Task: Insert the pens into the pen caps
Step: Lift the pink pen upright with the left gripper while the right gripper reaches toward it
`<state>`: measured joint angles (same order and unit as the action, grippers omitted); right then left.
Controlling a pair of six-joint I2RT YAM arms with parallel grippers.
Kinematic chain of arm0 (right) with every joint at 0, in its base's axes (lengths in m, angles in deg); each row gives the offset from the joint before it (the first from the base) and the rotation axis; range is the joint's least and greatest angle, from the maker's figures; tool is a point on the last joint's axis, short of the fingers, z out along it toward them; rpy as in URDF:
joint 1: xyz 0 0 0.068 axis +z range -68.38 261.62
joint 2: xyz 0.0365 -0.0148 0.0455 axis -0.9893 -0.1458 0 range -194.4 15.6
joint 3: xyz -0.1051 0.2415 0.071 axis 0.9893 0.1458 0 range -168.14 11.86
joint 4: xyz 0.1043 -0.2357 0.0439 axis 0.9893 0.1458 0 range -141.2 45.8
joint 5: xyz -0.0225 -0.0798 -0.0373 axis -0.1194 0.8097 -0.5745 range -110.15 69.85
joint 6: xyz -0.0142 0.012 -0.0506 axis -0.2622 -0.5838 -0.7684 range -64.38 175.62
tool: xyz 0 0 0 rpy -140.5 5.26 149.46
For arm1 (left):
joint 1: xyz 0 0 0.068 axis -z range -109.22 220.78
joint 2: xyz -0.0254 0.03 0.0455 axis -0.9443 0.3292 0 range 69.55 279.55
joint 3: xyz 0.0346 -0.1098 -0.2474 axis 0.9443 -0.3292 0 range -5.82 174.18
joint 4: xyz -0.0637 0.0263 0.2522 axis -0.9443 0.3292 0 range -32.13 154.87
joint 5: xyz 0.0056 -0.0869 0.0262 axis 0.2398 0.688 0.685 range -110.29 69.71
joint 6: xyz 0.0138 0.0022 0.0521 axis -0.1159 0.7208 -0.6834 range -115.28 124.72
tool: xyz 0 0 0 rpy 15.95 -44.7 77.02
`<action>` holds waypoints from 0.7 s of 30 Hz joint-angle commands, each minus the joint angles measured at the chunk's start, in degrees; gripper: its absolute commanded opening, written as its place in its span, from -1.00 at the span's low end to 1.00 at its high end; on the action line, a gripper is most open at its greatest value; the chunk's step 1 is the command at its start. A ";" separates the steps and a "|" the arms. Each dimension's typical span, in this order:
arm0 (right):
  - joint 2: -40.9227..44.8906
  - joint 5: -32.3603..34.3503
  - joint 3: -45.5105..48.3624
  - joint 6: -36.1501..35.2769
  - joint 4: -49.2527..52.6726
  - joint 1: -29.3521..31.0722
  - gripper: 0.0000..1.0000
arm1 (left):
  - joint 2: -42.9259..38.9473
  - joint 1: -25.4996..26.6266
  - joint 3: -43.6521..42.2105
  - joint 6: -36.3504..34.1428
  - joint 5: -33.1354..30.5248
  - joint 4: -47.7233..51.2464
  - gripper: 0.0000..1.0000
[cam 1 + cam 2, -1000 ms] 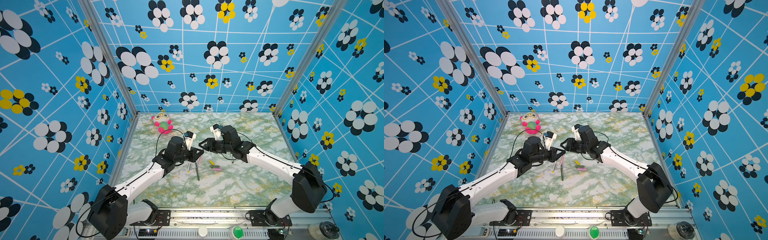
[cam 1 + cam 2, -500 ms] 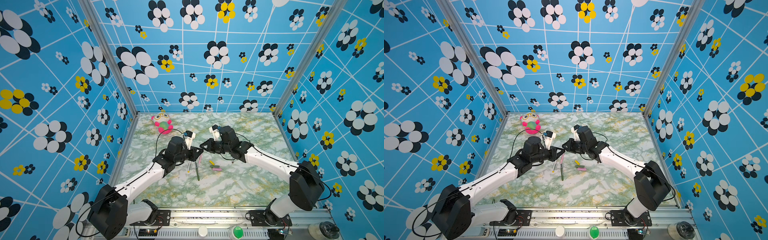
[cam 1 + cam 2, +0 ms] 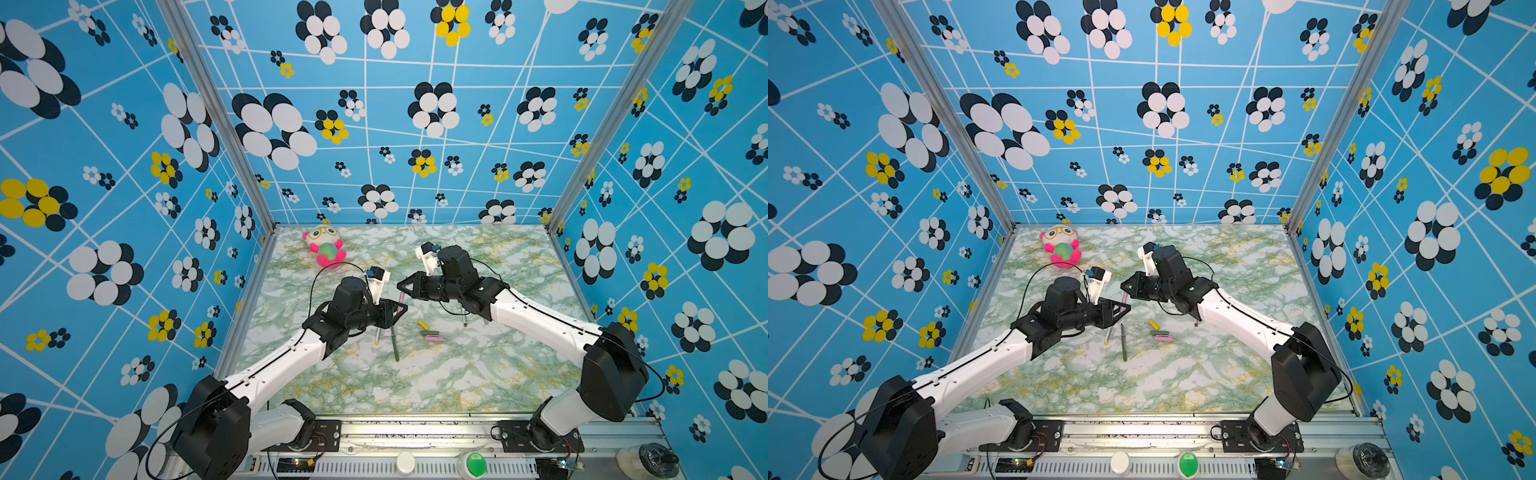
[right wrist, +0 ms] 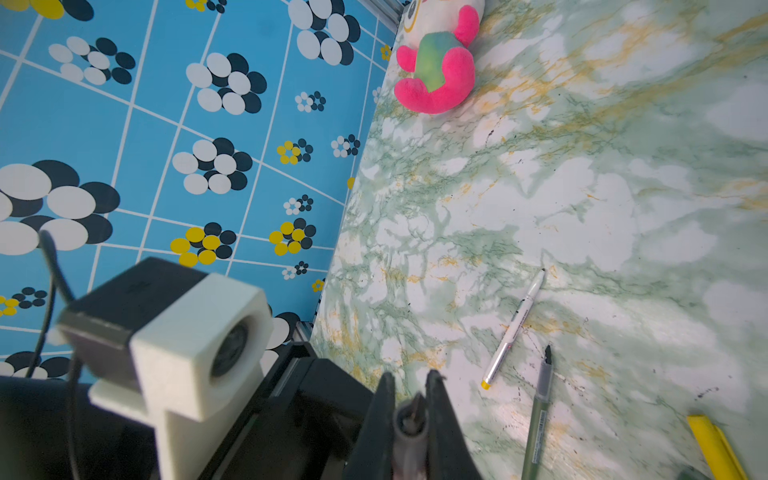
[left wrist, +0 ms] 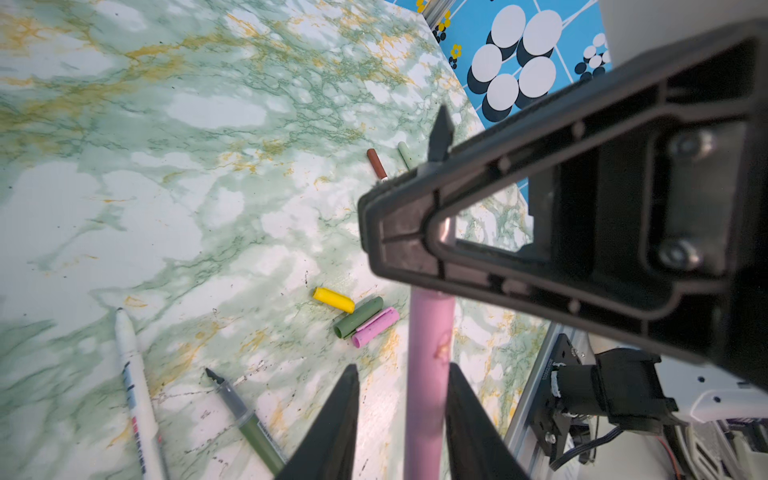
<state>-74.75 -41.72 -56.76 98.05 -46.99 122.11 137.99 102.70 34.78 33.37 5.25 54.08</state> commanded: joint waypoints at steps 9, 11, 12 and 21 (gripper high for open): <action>1.92 -1.54 0.19 -1.22 0.20 0.56 -0.77 | -0.11 0.22 0.53 -0.35 -0.78 0.80 -0.85; 2.10 -1.51 0.33 -1.30 0.09 0.60 -0.75 | -0.14 0.24 0.61 -0.34 -1.08 1.05 -0.97; 2.11 -1.47 0.35 -1.30 0.10 0.56 -0.72 | -0.08 0.25 0.62 -0.32 -1.27 1.15 -1.00; 4.73 6.45 -1.26 -4.86 12.50 0.56 -0.16 | -2.25 0.11 0.28 -1.89 -5.76 5.51 -1.00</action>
<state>-72.87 -39.71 -56.78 95.60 -42.29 122.37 137.55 103.12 34.74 33.00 2.04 56.68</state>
